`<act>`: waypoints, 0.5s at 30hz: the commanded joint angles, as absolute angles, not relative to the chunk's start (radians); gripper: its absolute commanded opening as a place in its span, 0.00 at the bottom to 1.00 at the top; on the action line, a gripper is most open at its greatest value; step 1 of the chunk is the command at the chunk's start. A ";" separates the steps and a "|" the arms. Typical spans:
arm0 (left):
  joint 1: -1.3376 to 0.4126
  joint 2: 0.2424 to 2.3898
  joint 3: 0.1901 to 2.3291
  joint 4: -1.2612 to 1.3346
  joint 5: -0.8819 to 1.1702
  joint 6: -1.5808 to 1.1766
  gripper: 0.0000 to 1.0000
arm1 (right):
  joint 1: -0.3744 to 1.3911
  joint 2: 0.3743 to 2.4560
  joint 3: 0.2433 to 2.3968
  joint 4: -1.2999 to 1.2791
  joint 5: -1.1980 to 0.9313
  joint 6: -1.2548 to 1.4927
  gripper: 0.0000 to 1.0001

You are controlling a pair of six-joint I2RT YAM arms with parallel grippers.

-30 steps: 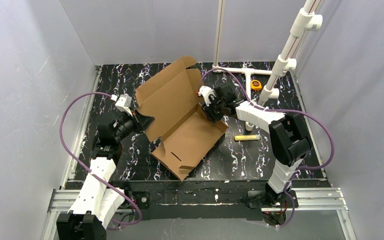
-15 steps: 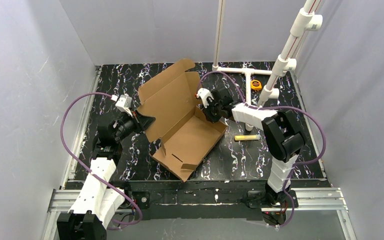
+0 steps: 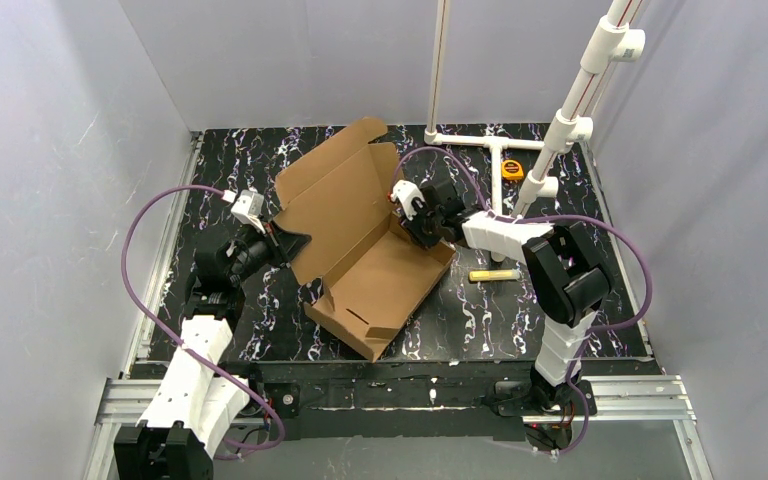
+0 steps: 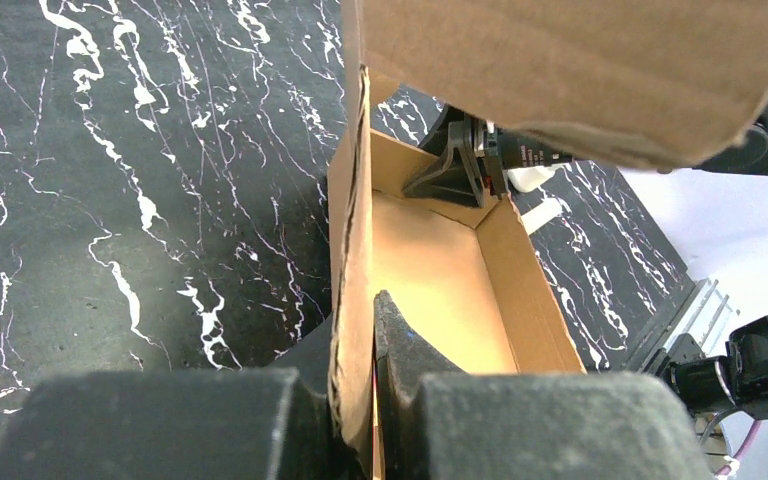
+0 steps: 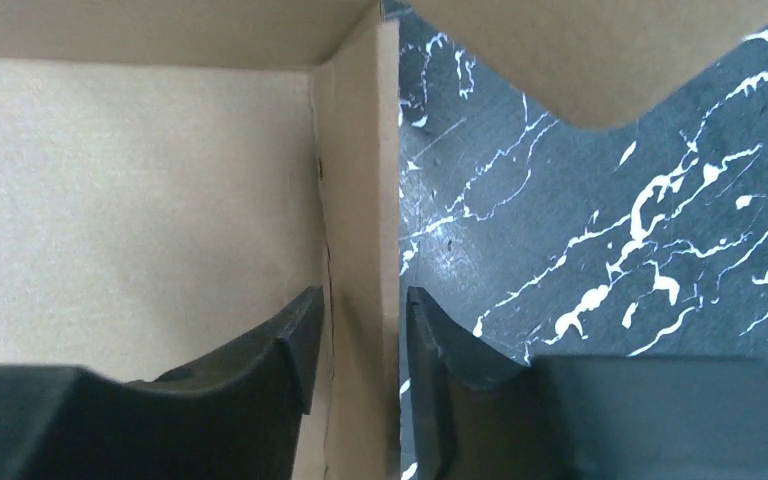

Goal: Fold the paper box

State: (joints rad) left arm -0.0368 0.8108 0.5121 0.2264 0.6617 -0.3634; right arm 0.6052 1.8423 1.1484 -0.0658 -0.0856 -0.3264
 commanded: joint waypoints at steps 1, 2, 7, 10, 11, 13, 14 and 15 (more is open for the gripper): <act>-0.037 0.782 0.511 0.268 0.682 -0.362 0.00 | 0.602 1.786 1.136 -0.113 -0.068 -0.386 0.50; -0.037 0.781 0.511 0.268 0.683 -0.361 0.00 | 0.598 1.775 1.135 -0.122 -0.074 -0.391 0.51; -0.038 0.780 0.511 0.268 0.681 -0.361 0.00 | 0.578 1.741 1.125 -0.172 -0.098 -0.428 0.53; -0.037 0.779 0.511 0.268 0.679 -0.359 0.00 | 0.557 1.739 1.126 -0.197 -0.117 -0.439 0.52; -0.037 0.779 0.511 0.268 0.680 -0.359 0.00 | 0.553 1.741 1.125 -0.199 -0.119 -0.441 0.50; -0.037 0.781 0.512 0.268 0.680 -0.359 0.00 | 0.552 1.752 1.122 -0.198 -0.121 -0.442 0.43; -0.037 0.780 0.512 0.268 0.682 -0.360 0.00 | 0.552 1.760 1.124 -0.197 -0.119 -0.437 0.33; -0.038 0.779 0.512 0.268 0.683 -0.358 0.00 | 0.552 1.767 1.124 -0.195 -0.117 -0.433 0.26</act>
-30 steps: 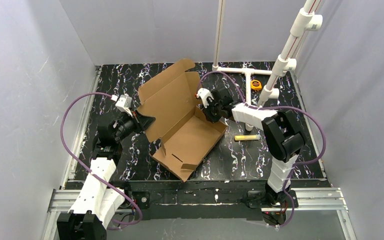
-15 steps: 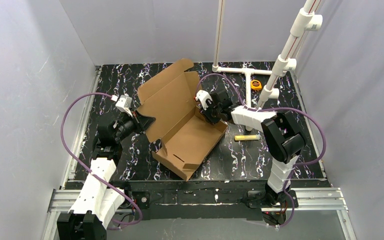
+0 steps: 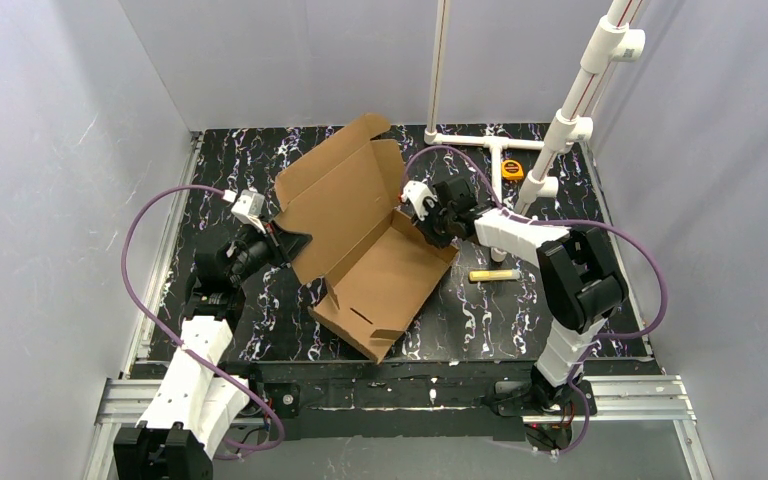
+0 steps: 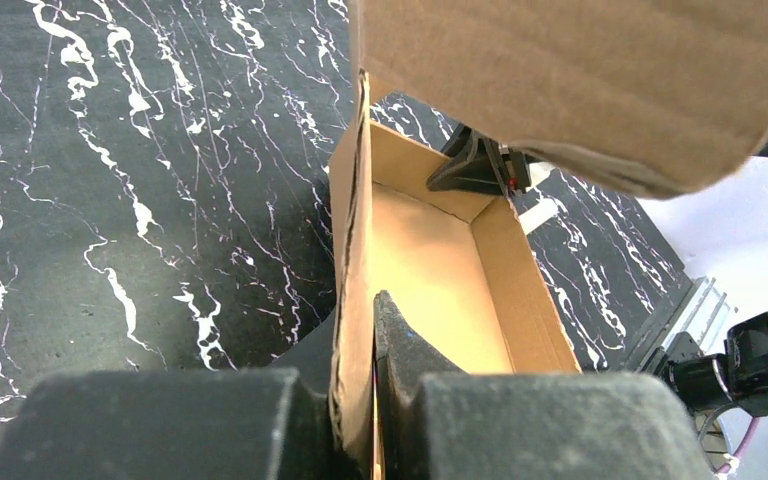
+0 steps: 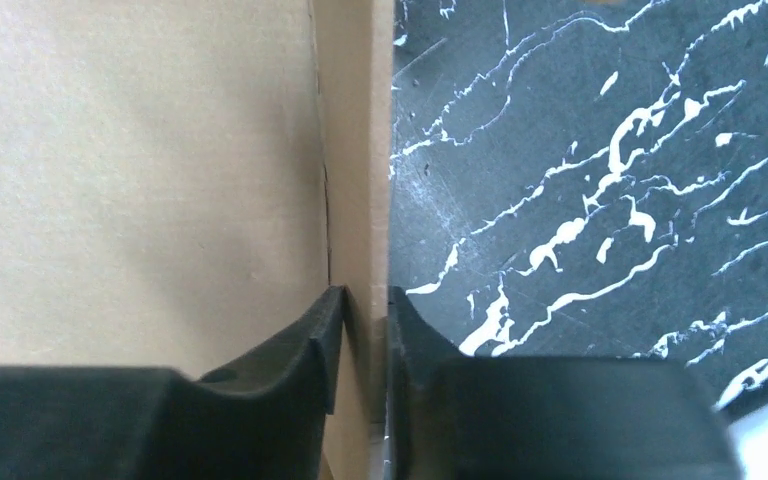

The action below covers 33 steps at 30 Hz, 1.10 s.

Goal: Fold the paper box

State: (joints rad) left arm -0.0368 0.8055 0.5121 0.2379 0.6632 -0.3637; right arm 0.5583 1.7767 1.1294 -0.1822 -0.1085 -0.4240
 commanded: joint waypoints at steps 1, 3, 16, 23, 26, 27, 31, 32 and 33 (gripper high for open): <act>-0.037 0.778 0.512 0.268 0.683 -0.358 0.00 | 0.552 1.773 1.124 -0.190 -0.113 -0.428 0.19; -0.038 0.775 0.511 0.268 0.685 -0.356 0.00 | 0.552 1.774 1.114 -0.171 -0.100 -0.415 0.05; -0.038 0.795 0.559 0.319 0.687 -0.250 0.00 | 0.532 1.676 1.114 -0.167 -0.217 -0.392 0.66; -0.037 0.928 0.659 0.326 0.839 0.042 0.00 | 0.422 1.521 1.110 -0.228 -0.452 -0.482 0.80; -0.037 0.954 0.672 0.328 0.868 0.103 0.00 | 0.404 1.430 1.084 -0.218 -0.544 -0.555 0.83; -0.037 0.956 0.672 0.330 0.876 0.124 0.00 | 0.404 1.394 1.079 -0.212 -0.577 -0.578 0.85; -0.037 0.933 0.652 0.334 0.889 0.192 0.00 | 0.404 1.393 1.185 -0.349 -0.767 -0.760 0.99; -0.037 0.923 0.643 0.336 0.890 0.202 0.00 | 0.405 1.407 1.237 -0.428 -0.831 -0.824 1.00; -0.037 0.914 0.634 0.338 0.890 0.212 0.00 | 0.404 1.418 1.290 -0.508 -0.879 -0.886 1.00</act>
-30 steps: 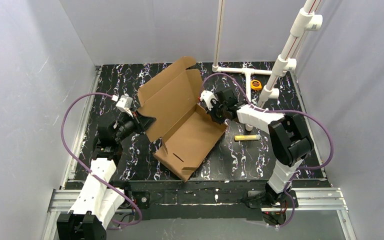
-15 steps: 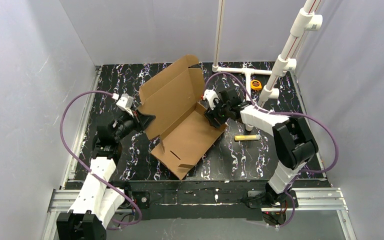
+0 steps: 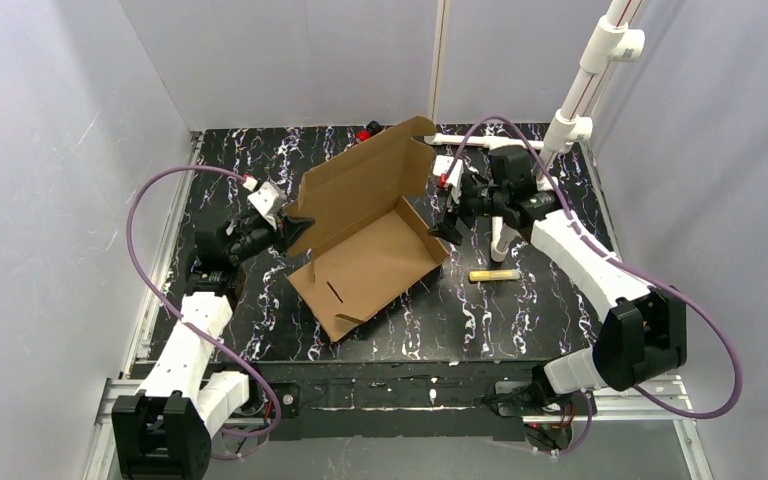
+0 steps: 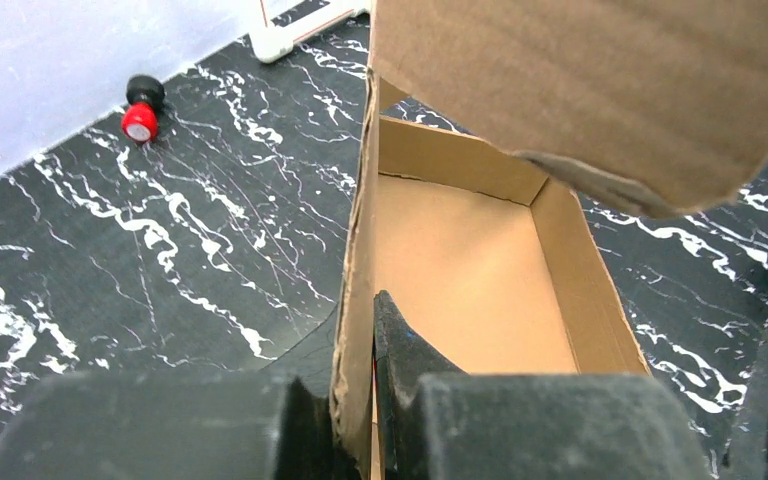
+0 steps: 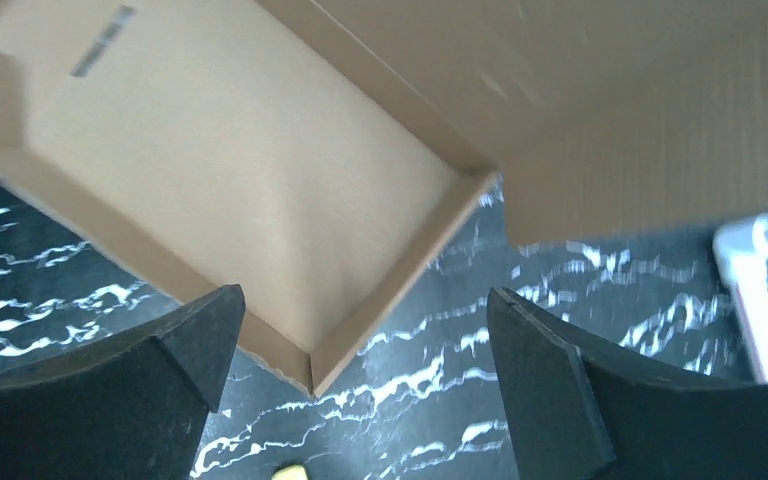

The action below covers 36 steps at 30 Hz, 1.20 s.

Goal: Fold the paper box

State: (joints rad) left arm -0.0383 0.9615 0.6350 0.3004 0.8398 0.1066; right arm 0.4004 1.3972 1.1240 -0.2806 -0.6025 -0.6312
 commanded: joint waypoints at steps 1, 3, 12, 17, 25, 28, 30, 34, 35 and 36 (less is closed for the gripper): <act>-0.038 0.903 0.623 0.339 0.892 0.220 0.00 | 0.404 1.430 1.350 -0.605 -0.918 -0.934 1.00; -0.038 0.876 0.598 0.349 0.886 0.238 0.00 | 0.405 1.454 1.463 -0.708 -0.953 -0.978 1.00; -0.079 0.777 0.511 0.368 0.855 0.310 0.00 | 0.462 1.645 1.987 -1.123 -0.926 -1.239 1.00; -0.090 0.756 0.502 0.368 0.860 0.331 0.00 | 0.548 1.716 2.117 -1.118 -0.779 -1.233 1.00; -0.102 0.753 0.499 0.368 0.871 0.338 0.00 | 0.632 1.784 2.172 -1.085 -0.604 -1.236 0.80; -0.105 0.756 0.504 0.368 0.871 0.331 0.00 | 0.635 1.774 2.155 -1.084 -0.597 -1.254 0.55; -0.108 0.756 0.505 0.367 0.871 0.323 0.00 | 0.635 1.769 2.151 -1.088 -0.598 -1.268 0.34; -0.112 0.755 0.508 0.368 0.855 0.299 0.00 | 0.634 1.769 2.165 -1.112 -0.601 -1.301 0.07; -0.112 0.753 0.508 0.367 0.843 0.288 0.01 | 0.635 1.768 2.168 -1.111 -0.598 -1.304 0.01; -0.112 0.749 0.510 0.367 0.823 0.270 0.08 | 0.634 1.766 2.170 -1.107 -0.591 -1.299 0.01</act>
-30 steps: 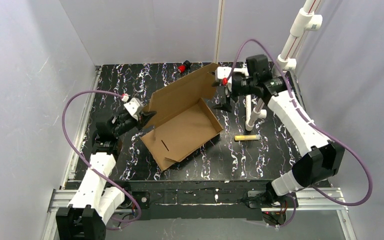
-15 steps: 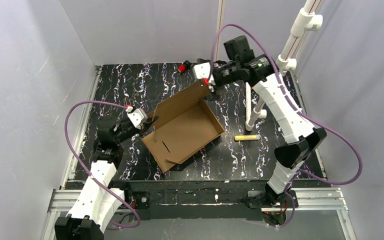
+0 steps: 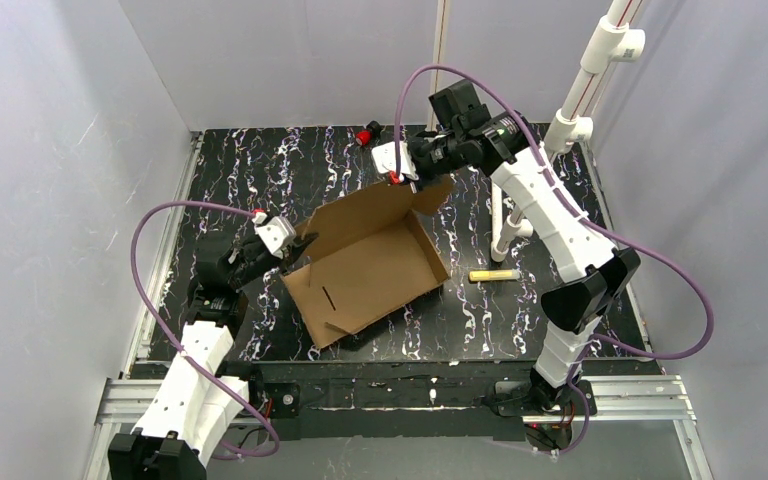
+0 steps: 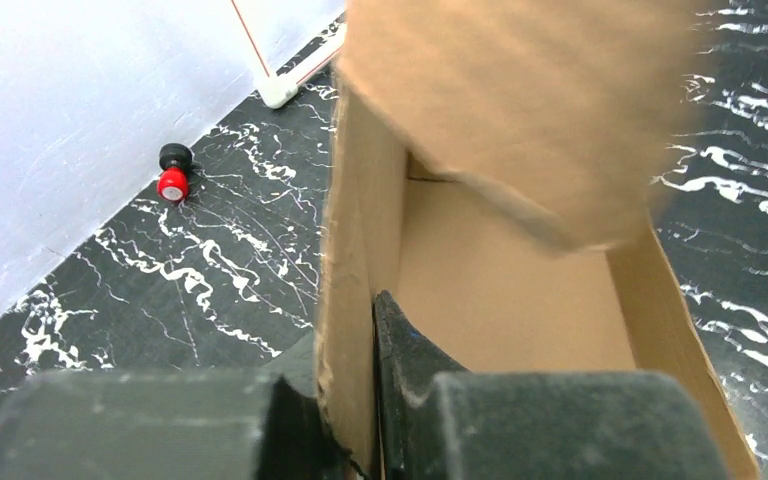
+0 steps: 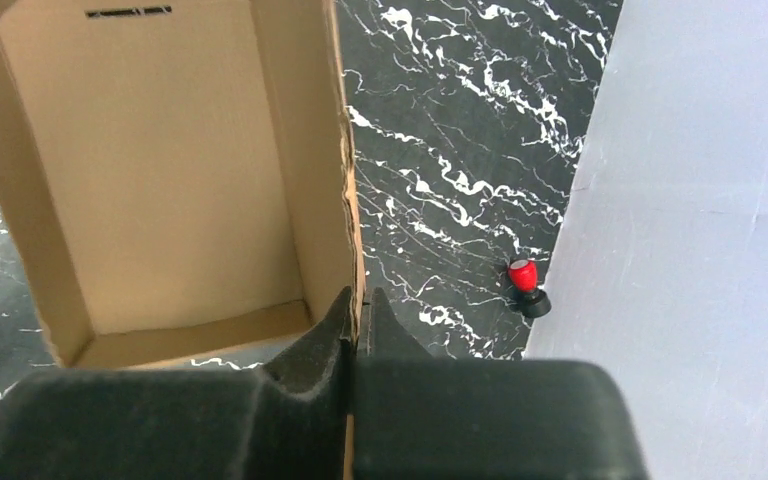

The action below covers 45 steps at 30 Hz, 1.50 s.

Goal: Fold the paper box

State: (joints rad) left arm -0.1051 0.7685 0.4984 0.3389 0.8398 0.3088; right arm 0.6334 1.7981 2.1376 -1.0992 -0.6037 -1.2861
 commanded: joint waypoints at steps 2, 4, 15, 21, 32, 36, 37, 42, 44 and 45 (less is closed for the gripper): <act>-0.112 0.732 0.516 0.368 0.759 0.201 0.18 | 0.633 1.759 2.167 -1.074 -0.566 -1.257 0.01; -0.112 0.690 0.519 0.351 0.639 0.084 0.34 | 0.630 1.753 2.162 -1.030 -0.537 -1.182 0.01; -0.110 0.406 0.706 -0.409 0.086 -0.365 0.60 | 0.587 1.729 2.103 -0.914 -0.487 -1.012 0.01; -0.110 0.435 0.642 -0.386 0.286 -0.579 0.55 | 0.583 1.715 2.046 -0.882 -0.485 -0.989 0.01; -0.111 0.741 0.517 0.157 0.442 -0.598 0.57 | 0.583 1.727 2.030 -0.880 -0.502 -0.989 0.01; -0.110 0.846 0.506 0.264 0.415 -0.559 0.58 | 0.583 1.726 2.026 -0.878 -0.512 -0.985 0.01; -0.110 0.861 0.498 0.292 0.406 -0.558 0.58 | 0.583 1.727 2.026 -0.878 -0.517 -0.983 0.01; -0.111 0.875 0.468 0.375 0.335 -0.566 0.58 | 0.583 1.736 2.027 -0.878 -0.529 -0.974 0.01; -0.111 0.882 0.460 0.383 0.306 -0.561 0.58 | 0.583 1.738 2.028 -0.878 -0.535 -0.973 0.01; -0.111 0.890 0.458 0.385 0.293 -0.559 0.57 | 0.583 1.740 2.030 -0.879 -0.537 -0.971 0.01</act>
State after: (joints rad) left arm -0.1089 0.8871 0.4709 0.2939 0.3626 -0.5804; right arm 0.5846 1.7645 2.0243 -0.9161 -0.4946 -0.9951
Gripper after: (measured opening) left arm 0.578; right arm 0.042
